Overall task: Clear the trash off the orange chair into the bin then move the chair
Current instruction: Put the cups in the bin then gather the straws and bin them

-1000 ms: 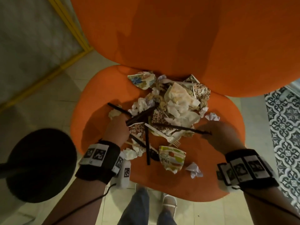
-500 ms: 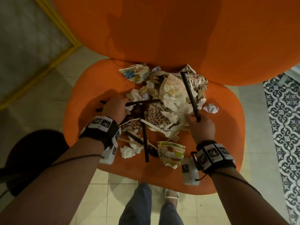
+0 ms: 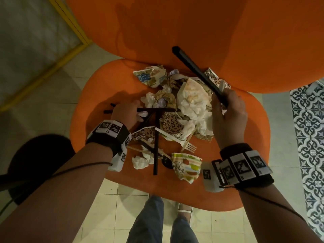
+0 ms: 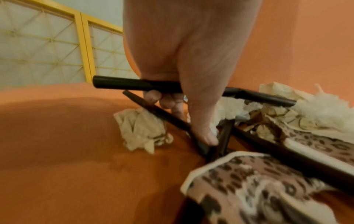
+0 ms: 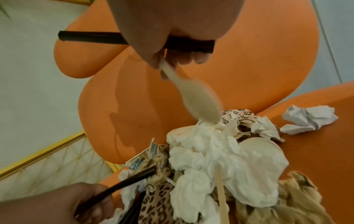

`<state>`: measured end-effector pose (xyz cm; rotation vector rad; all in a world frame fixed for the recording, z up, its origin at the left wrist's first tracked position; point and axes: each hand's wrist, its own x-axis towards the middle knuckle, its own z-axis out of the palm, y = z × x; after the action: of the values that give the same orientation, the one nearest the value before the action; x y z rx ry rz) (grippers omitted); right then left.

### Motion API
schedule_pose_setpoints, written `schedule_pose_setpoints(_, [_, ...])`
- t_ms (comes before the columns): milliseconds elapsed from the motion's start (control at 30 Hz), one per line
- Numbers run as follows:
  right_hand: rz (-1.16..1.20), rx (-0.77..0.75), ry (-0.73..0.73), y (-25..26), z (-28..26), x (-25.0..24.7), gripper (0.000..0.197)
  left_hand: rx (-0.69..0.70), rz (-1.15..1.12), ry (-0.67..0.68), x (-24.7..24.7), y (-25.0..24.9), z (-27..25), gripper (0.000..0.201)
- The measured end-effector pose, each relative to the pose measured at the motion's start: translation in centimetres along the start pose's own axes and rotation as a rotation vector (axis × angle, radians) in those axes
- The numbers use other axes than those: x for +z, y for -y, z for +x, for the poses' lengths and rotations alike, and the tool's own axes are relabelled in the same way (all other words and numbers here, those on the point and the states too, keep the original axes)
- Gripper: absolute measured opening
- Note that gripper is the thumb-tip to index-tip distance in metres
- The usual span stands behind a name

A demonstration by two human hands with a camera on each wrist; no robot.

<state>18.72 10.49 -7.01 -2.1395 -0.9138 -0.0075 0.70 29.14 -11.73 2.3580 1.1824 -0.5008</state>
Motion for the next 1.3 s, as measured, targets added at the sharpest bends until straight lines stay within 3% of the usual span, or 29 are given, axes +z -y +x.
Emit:
schedule_pose_setpoints(100, [0.041, 0.071, 0.133, 0.1, -0.7, 0.2, 0.018, 0.008, 0.102, 0.016, -0.5, 0.1, -0.3, 0.051])
schedule_pose_setpoints(233, [-0.117, 0.387, 0.463, -1.2, -4.3, 1.3, 0.024, 0.044, 0.152, -0.023, -0.7, 0.3, -1.0, 0.02])
schedule_pose_setpoints(333, [-0.234, 0.581, 0.666, -2.2, -6.4, 2.6, 0.036, 0.026, 0.14, 0.004, -1.3, 0.5, -1.0, 0.018])
schedule_pose_setpoints(467, [-0.257, 0.681, 0.724, -2.5, -6.3, 3.9, 0.038, 0.01, 0.128, -0.069, -2.3, 1.1, -1.2, 0.022])
schedule_pose_setpoints(600, [-0.209, 0.653, 0.704, -2.4, -5.2, 4.2, 0.023, 0.0, -0.019, -0.276, -3.0, 1.3, -2.9, 0.024])
schedule_pose_setpoints(700, [-0.158, 0.636, 0.611, -2.1, -4.8, 3.8, 0.02, -0.082, -0.238, -0.376, -3.2, 0.4, -5.4, 0.026])
schedule_pose_setpoints(867, [-0.107, 0.388, 0.393, -0.6, -4.4, 2.4, 0.014, -0.436, -0.615, -0.263, -0.6, -1.6, -9.2, 0.026])
schedule_pose_setpoints(1033, [-0.035, 0.262, 0.347, 1.1, -3.7, 1.4, 0.015, -0.691, -0.908, -0.111, 4.0, -2.2, -11.1, 0.028])
schedule_pose_setpoints(1100, [-0.009, 0.204, 0.414, 2.1, -3.8, 1.6, 0.019, -0.741, -0.919, -0.114, 5.3, -2.3, -11.4, 0.032])
schedule_pose_setpoints(1167, [-0.071, 0.123, 0.578, 3.1, -4.2, 2.2, 0.021, -0.783, -0.93, -0.153, 6.5, -2.3, -11.4, 0.036])
schedule_pose_setpoints(1300, [-0.483, 0.008, 0.913, 4.1, -5.3, 4.2, 0.025, -0.767, -0.95, -0.19, 7.4, -2.4, -10.9, 0.034])
